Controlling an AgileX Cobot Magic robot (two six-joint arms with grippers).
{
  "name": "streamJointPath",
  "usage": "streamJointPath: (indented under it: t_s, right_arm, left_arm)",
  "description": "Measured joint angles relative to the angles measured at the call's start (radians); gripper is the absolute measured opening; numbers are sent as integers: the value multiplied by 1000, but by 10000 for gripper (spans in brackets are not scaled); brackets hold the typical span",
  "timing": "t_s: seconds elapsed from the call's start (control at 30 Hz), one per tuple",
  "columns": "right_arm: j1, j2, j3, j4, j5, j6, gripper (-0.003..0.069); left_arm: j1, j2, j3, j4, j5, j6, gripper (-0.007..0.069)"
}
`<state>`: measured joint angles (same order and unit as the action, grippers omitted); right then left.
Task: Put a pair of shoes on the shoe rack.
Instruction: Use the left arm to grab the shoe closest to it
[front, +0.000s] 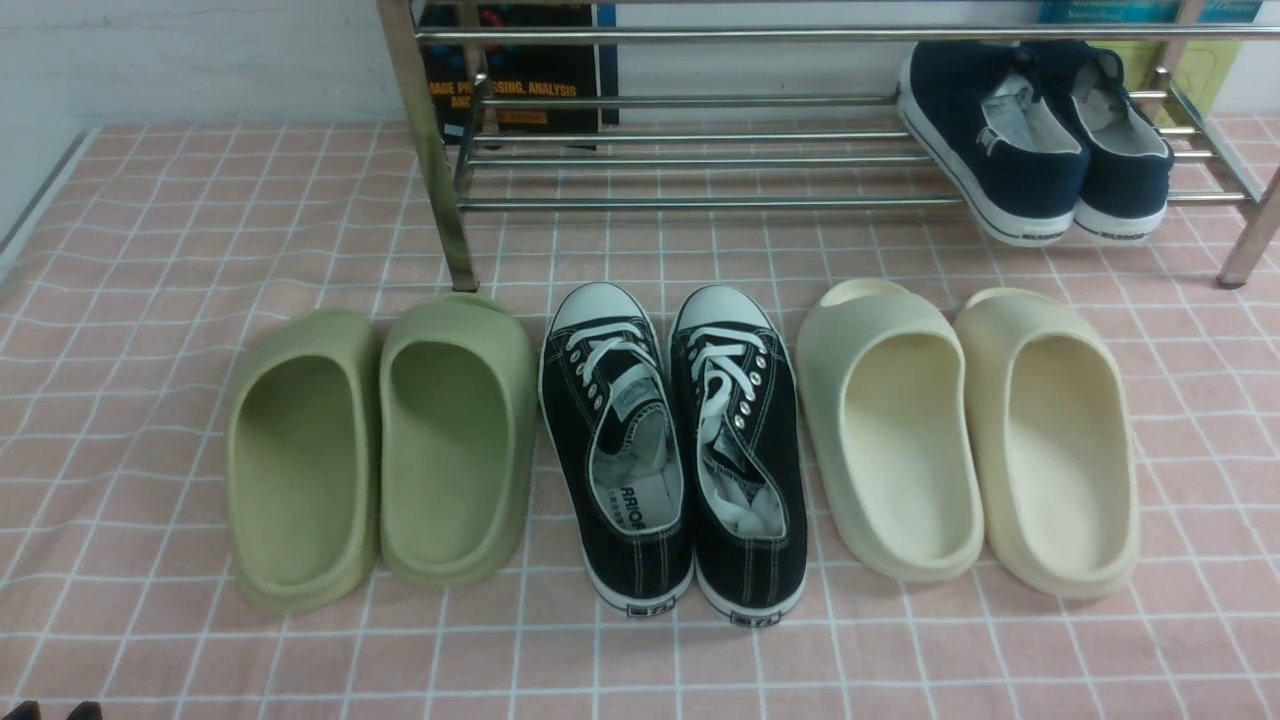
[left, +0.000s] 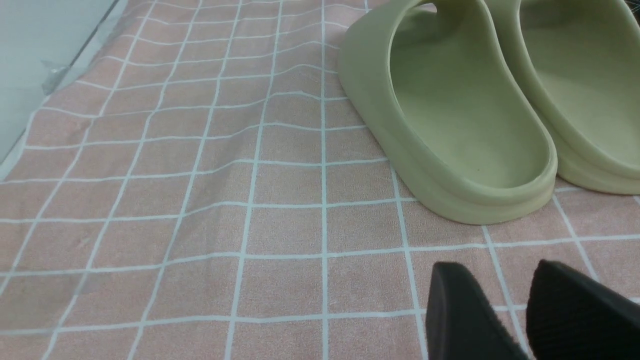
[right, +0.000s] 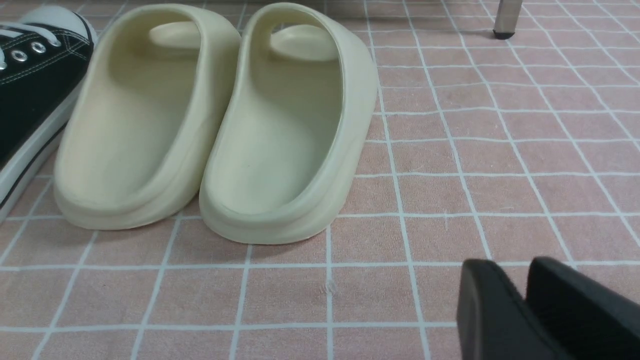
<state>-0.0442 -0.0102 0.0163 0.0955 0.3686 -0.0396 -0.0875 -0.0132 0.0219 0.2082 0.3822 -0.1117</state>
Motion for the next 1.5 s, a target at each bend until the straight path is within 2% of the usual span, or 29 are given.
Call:
streamJointPath:
  t_s: [0.17, 0.33, 0.43, 0.7, 0.87, 0.93, 1.0, 1.03, 1.07, 1.13, 1.17, 1.23, 1.27, 1.3, 1.5]
  right_arm:
    - [0, 0, 0, 0, 0, 0, 144]
    - [0, 0, 0, 0, 0, 0, 144]
    - [0, 0, 0, 0, 0, 0, 148]
    - [0, 0, 0, 0, 0, 0, 159]
    - [0, 0, 0, 0, 0, 0, 167]
    - [0, 0, 0, 0, 0, 0, 171]
    - [0, 0, 0, 0, 0, 0, 175]
    - [0, 0, 0, 0, 0, 0, 175]
    - [0, 0, 0, 0, 0, 0, 177]
    - [0, 0, 0, 0, 0, 0, 178]
    - [0, 0, 0, 0, 0, 0, 179]
    - [0, 0, 0, 0, 0, 0, 180]
    - [0, 0, 0, 0, 0, 0, 183]
    - [0, 0, 0, 0, 0, 0, 185]
    - [0, 0, 0, 0, 0, 0, 188]
  left_arm:
    - [0, 0, 0, 0, -10, -3, 240]
    - [0, 0, 7, -1, -120, -3, 240]
    - [0, 0, 7, -1, -288, -3, 240]
    - [0, 0, 7, 3, -581, -7, 240]
    - [0, 0, 5, -101, -930, -190, 232]
    - [0, 0, -19, -136, -978, -256, 205]
    - [0, 0, -130, -181, -916, -280, 129]
    - [0, 0, -142, -183, -905, -280, 120]
    - [0, 11, -235, -187, -808, -255, 61]
    - [0, 79, -385, -181, -622, -159, 11]
    - [0, 79, -397, -180, -605, -159, 11]
    - [0, 169, -498, -176, -455, -65, 2]
    - [0, 251, -569, -175, -333, -7, 2]
    - [0, 294, -589, -175, -294, 15, 2]
    - [0, 611, -616, -183, -160, 21, 2]
